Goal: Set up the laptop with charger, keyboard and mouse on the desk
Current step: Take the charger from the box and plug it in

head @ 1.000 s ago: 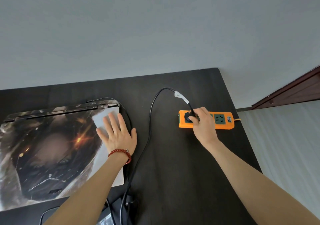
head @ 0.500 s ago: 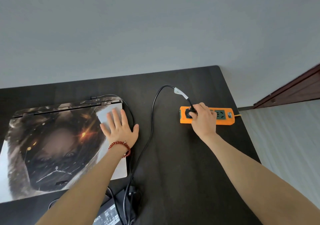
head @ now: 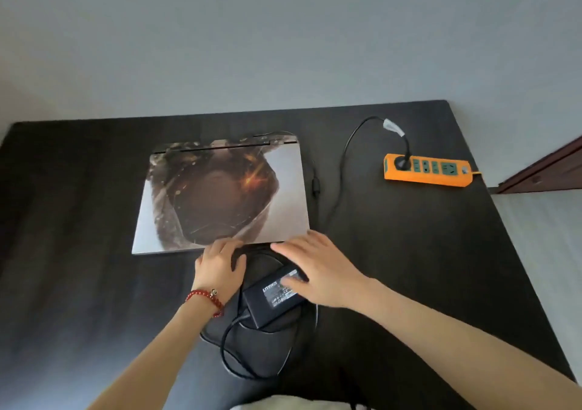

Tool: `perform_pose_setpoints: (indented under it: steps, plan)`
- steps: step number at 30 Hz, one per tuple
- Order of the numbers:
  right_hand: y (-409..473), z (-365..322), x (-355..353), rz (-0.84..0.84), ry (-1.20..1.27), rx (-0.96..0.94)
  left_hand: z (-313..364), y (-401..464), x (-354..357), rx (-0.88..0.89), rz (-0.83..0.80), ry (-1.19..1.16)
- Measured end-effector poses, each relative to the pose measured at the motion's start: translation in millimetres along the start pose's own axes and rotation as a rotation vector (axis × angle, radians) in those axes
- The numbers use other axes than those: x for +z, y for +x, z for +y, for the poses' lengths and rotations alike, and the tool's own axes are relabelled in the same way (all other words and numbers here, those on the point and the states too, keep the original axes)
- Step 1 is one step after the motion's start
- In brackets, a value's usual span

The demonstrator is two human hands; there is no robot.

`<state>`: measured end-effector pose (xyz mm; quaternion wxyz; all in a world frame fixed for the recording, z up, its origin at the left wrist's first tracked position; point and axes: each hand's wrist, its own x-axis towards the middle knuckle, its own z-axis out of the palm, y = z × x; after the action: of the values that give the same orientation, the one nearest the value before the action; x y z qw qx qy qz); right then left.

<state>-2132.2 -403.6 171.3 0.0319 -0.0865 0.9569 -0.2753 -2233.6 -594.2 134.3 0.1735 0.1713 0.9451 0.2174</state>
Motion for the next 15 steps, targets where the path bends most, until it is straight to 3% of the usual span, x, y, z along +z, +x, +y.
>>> perform_pose_setpoints:
  steps: [2,4,7,10,15]
  plan:
    - [-9.2,-18.7,34.3,-0.425,-0.213,-0.106,-27.5,-23.1,1.9,-0.03,-0.071,0.054]
    - [-19.1,-20.9,55.0,-0.598,-0.439,-0.188,-50.6,-42.5,4.8,-0.008,-0.211,0.104]
    - [-28.5,-10.5,63.0,-0.614,-0.579,-0.085,-65.6,-55.9,10.6,0.064,-0.361,0.107]
    - [-28.0,-6.2,67.5,-0.568,-0.578,0.024,-65.3,-61.9,17.0,0.067,-0.381,0.028]
    - [-35.8,1.3,67.8,-0.39,-0.519,0.161,-54.0,-70.1,32.3,-0.277,-0.193,-0.355]
